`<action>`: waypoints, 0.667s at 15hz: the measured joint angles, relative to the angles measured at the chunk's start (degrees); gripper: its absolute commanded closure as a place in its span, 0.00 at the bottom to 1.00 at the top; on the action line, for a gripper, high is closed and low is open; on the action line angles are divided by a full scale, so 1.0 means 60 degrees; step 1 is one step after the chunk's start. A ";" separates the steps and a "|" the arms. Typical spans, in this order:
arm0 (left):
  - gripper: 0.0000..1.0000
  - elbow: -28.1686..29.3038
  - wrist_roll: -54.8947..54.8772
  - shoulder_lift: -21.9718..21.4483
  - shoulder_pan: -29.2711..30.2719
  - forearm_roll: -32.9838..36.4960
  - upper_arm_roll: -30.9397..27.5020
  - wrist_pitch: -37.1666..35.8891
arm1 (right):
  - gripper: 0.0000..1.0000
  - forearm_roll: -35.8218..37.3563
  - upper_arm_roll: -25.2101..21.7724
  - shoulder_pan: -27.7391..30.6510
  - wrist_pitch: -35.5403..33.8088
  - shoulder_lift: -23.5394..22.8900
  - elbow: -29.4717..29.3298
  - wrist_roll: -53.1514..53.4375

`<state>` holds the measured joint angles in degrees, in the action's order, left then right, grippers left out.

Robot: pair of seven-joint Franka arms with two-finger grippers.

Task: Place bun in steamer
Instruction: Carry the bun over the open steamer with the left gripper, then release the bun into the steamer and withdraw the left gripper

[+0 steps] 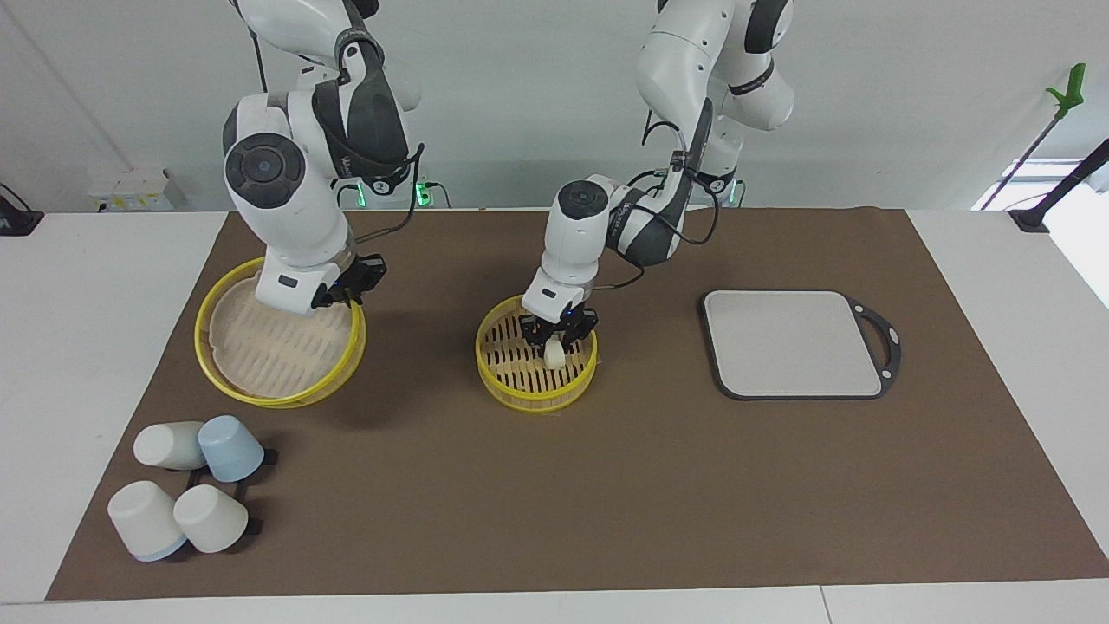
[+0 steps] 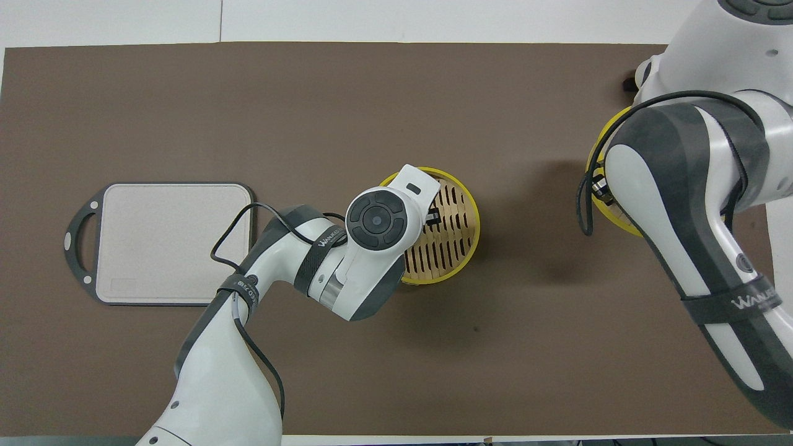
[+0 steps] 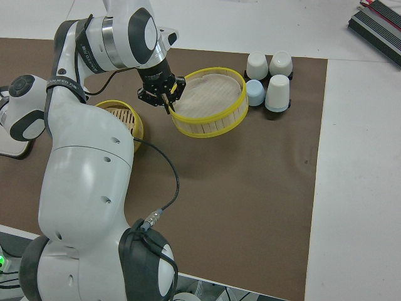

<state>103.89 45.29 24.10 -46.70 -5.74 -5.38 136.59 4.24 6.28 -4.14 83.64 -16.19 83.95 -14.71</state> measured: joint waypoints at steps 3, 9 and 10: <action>0.00 -0.0153 0.0014 -0.0372 0.0163 0.0000 -0.0127 -0.0819 | 1.00 0.0000 0.0000 0.0000 0.0001 0.0000 0.0001 0.0000; 0.00 -0.0381 -0.1457 -0.3025 0.2621 0.0027 -0.0292 -0.4484 | 1.00 -0.0240 0.0122 -0.0255 0.0693 0.0001 0.0012 0.0771; 0.00 -0.0381 -0.2195 -0.3403 0.3238 0.0028 -0.0317 -0.4952 | 1.00 -0.0415 0.0154 -0.0680 0.1105 0.0002 0.0017 0.1497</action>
<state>101.61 32.12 3.68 -27.28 -5.57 -7.27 106.88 1.76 7.21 -8.21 90.26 -16.18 84.05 -5.73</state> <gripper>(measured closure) 0.000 0.907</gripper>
